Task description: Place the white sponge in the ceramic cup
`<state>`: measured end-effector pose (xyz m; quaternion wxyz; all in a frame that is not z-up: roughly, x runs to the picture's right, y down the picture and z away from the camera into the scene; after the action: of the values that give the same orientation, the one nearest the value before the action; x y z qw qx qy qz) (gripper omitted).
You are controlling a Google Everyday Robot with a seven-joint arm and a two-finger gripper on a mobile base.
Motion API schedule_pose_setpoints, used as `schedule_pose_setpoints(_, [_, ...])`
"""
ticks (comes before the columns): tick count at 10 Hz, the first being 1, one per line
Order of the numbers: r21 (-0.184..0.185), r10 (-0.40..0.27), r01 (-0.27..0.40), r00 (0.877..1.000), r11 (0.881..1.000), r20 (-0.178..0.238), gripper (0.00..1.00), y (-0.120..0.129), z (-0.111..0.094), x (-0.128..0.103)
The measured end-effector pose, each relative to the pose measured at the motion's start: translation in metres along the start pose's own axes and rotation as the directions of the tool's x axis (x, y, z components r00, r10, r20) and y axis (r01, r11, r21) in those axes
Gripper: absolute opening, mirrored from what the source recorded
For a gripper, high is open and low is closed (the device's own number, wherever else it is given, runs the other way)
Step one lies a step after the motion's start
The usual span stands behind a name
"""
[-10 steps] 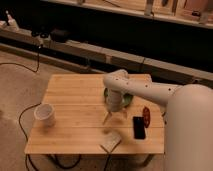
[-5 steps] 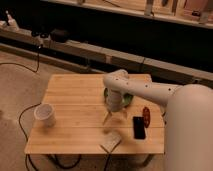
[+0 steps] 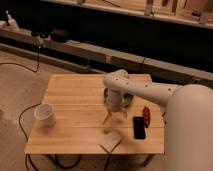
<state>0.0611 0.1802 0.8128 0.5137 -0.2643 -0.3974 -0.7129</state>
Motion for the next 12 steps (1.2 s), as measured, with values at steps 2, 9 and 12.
schedule_pose_setpoints(2, [0.0, 0.0, 0.0, 1.0, 1.0, 0.0, 0.8, 0.0, 0.0, 0.0])
schedule_pose_setpoints(9, [-0.02, 0.022, -0.022, 1.0, 1.0, -0.009, 0.8, 0.002, -0.002, 0.001])
schedule_pose_setpoints(12, [-0.107, 0.108, -0.119, 0.989, 0.987, -0.102, 0.8, 0.005, -0.013, 0.012])
